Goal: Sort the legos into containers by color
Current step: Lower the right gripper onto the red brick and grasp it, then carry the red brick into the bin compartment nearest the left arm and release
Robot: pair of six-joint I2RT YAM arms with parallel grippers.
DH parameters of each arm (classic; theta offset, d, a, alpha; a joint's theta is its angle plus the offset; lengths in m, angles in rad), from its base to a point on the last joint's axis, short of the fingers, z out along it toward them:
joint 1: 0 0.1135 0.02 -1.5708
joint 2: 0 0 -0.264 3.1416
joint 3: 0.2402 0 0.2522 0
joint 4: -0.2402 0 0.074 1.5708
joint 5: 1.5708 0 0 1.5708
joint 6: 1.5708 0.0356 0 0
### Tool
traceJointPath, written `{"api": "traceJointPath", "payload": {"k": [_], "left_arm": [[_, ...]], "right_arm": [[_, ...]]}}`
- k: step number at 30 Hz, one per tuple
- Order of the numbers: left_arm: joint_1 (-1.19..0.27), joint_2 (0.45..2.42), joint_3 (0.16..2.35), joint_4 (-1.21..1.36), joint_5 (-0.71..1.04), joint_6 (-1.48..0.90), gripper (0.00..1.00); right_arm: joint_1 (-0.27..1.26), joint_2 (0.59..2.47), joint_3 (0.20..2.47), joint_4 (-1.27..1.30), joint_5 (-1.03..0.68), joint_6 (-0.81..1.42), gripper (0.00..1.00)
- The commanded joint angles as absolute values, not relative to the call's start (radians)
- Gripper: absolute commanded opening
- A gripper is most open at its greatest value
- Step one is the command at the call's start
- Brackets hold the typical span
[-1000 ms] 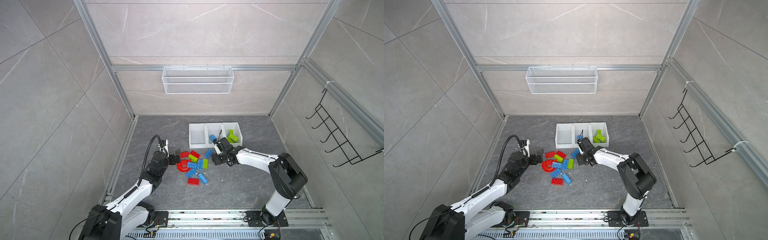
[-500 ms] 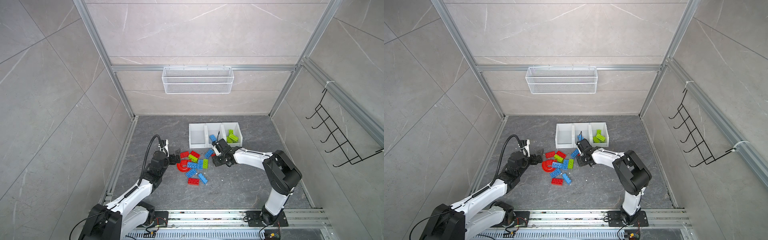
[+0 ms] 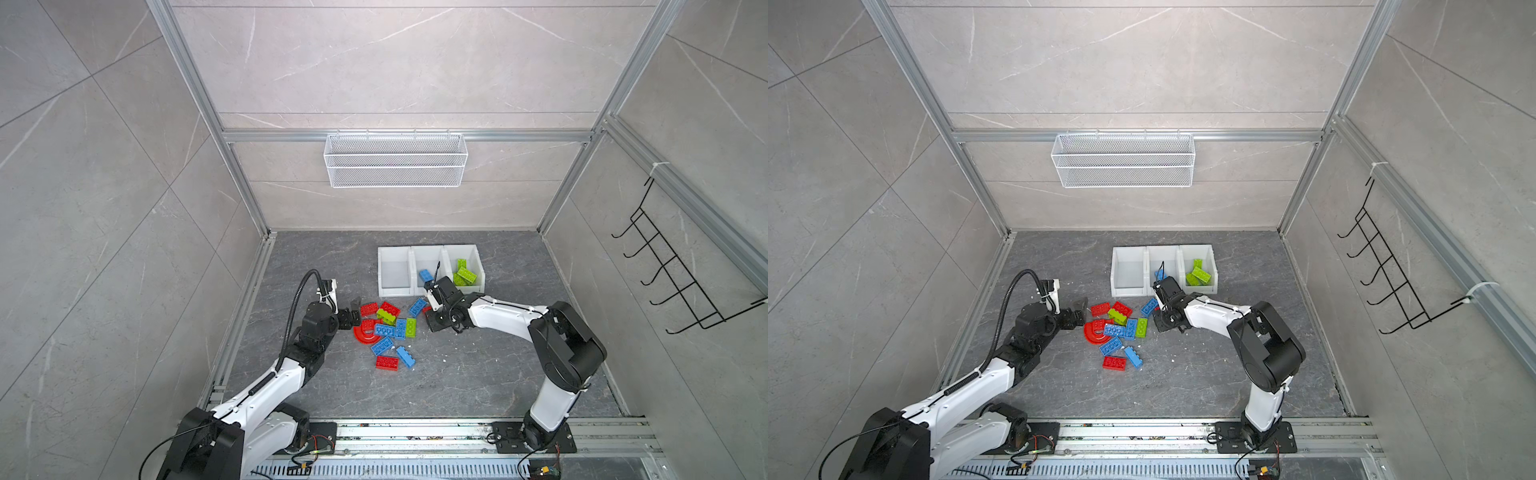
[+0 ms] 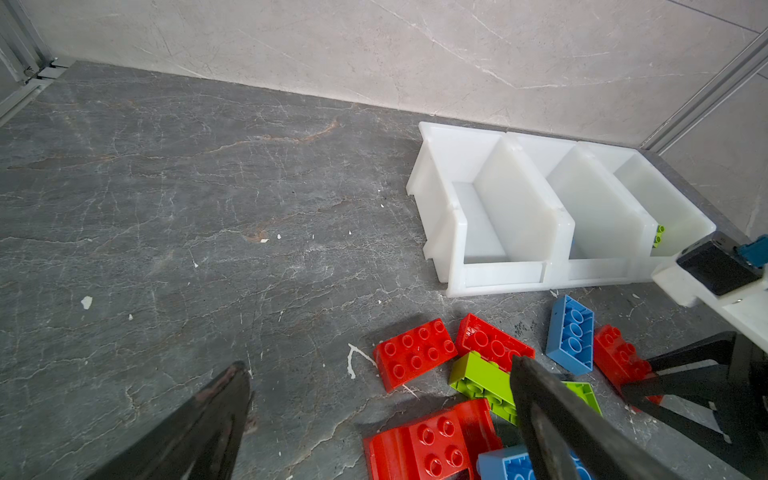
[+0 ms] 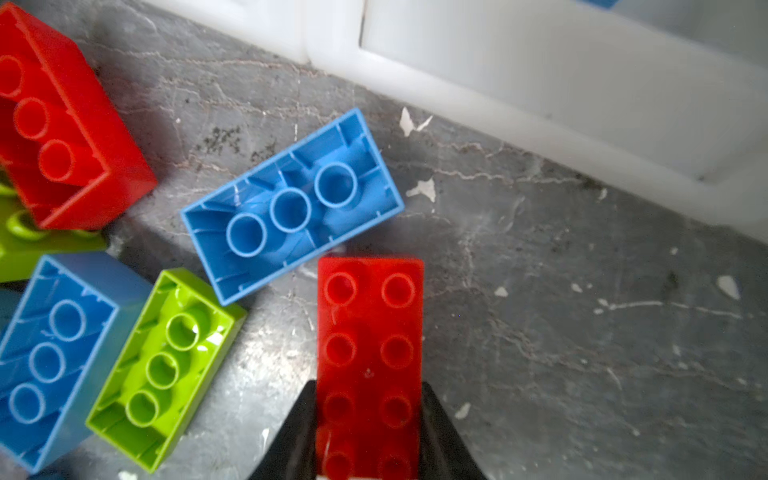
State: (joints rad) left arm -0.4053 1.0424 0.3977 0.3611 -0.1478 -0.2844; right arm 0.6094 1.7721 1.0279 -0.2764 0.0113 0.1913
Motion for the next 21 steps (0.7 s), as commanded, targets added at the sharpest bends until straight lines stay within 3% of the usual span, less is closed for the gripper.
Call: {"api": "traceJointPath", "payload": {"k": [1,14,21], "left_arm": [[-0.401,1.032,0.419,0.398,-0.148,-0.291,1.00],[-0.402,1.028,0.423,0.396,-0.148,-0.293,1.00],[-0.402,1.011,0.407,0.404,-0.178,-0.291,1.00]], "right_arm": [[0.617,1.690,0.991,-0.220,0.008,0.210,0.28],[0.616,1.530,0.857,-0.005,-0.113,0.223,0.24],[0.629,1.653,1.055,-0.065,-0.107,0.262,0.23]]}}
